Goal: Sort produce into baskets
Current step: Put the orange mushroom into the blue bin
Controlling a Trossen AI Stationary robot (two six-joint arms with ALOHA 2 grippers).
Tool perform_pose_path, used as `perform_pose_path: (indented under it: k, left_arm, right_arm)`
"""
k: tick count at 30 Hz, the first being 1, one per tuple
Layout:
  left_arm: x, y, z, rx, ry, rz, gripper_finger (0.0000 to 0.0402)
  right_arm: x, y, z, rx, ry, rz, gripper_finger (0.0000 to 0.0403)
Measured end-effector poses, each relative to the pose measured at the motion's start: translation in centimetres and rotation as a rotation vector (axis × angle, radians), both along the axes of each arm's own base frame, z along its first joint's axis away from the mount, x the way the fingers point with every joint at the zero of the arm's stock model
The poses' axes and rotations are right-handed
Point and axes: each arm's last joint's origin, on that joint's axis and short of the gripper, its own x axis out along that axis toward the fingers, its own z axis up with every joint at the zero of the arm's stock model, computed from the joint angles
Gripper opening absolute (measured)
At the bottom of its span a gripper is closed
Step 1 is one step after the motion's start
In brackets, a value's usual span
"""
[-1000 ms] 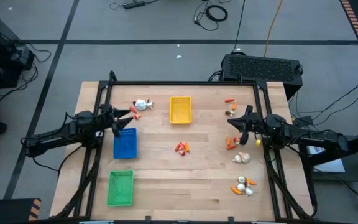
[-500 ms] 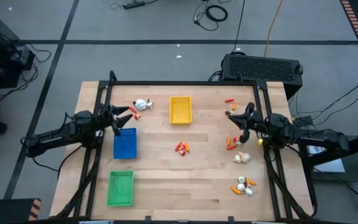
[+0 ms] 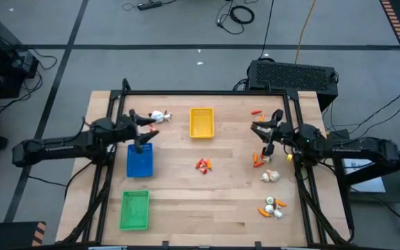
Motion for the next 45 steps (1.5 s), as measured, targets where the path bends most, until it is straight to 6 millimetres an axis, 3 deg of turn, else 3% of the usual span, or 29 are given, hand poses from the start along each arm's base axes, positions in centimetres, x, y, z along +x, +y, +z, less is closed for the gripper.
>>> perform_pose_path:
  k: [7,16,23,30,35,40,45]
  left_arm:
    - [4.0,0.8,2.5,0.04,0.222,-0.074,0.0264]
    - [8.9,1.4,3.1,0.05,0.348,-0.121,0.0264]
    - [12.9,-1.2,1.5,0.126,0.457,-0.3,0.0264]
    - [17.3,-3.5,0.7,0.122,0.506,-0.332,0.0264]
    - [20.3,-5.0,-1.1,0.141,0.573,-0.34,0.0264]
    - [22.0,-5.4,-3.2,0.129,0.64,-0.368,0.0264]
    - [22.3,-5.5,-5.0,0.118,0.699,-0.377,0.0264]
  right_arm:
    - [2.4,-0.4,1.7,-0.016,0.084,0.005,0.0116]
    - [5.7,-0.5,1.1,-0.011,0.293,0.047,0.0116]
    - [7.1,1.2,0.3,-0.023,0.364,0.144,0.0116]
    - [7.4,3.0,0.1,0.031,0.364,0.229,0.0116]
    - [7.3,4.3,0.2,0.079,0.352,0.294,0.0116]
    - [7.2,5.0,0.2,0.061,0.351,0.323,0.0116]
    - [7.2,5.5,0.1,0.145,0.347,0.343,0.0116]
